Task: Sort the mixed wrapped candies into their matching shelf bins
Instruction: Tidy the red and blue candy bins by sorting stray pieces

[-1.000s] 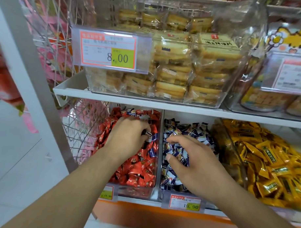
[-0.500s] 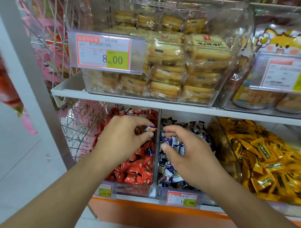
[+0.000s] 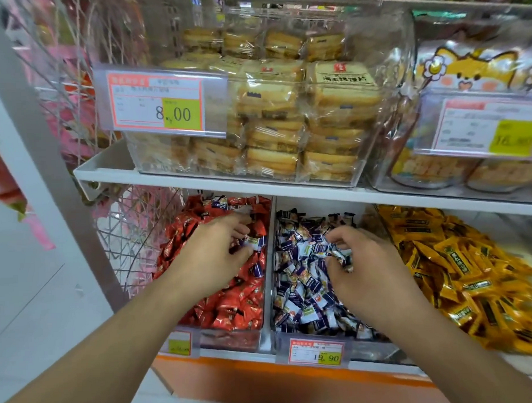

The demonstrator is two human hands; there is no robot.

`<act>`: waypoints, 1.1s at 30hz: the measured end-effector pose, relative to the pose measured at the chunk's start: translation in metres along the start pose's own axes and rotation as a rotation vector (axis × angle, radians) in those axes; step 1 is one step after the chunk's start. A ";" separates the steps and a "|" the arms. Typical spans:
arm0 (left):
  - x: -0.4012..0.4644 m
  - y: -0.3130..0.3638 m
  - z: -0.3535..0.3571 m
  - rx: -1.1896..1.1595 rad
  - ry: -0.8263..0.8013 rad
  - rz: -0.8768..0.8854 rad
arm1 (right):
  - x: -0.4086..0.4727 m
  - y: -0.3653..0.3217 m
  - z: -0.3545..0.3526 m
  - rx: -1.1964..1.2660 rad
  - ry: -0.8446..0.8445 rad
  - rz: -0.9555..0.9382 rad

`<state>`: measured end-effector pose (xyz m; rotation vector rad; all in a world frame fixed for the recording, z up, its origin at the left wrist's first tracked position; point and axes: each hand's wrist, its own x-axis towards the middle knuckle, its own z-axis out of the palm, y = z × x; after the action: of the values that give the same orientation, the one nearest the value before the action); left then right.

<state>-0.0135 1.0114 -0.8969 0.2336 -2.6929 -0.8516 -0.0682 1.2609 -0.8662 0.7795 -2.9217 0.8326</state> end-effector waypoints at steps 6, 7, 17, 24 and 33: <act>0.006 -0.016 -0.002 0.160 0.034 0.018 | 0.005 -0.004 0.008 0.041 -0.063 -0.032; 0.007 -0.017 -0.002 0.188 0.034 0.024 | 0.006 -0.004 0.010 0.042 -0.065 -0.032; 0.013 -0.012 -0.002 0.245 -0.056 -0.002 | 0.004 -0.006 0.016 0.023 -0.067 -0.049; 0.013 -0.003 0.003 0.239 -0.120 0.009 | 0.004 -0.009 0.019 0.011 -0.073 -0.060; 0.012 0.003 0.004 0.258 -0.099 -0.047 | 0.003 -0.005 0.021 -0.008 -0.079 -0.079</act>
<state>-0.0264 1.0127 -0.8958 0.3210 -2.8983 -0.5390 -0.0660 1.2449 -0.8811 0.9411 -2.9379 0.8017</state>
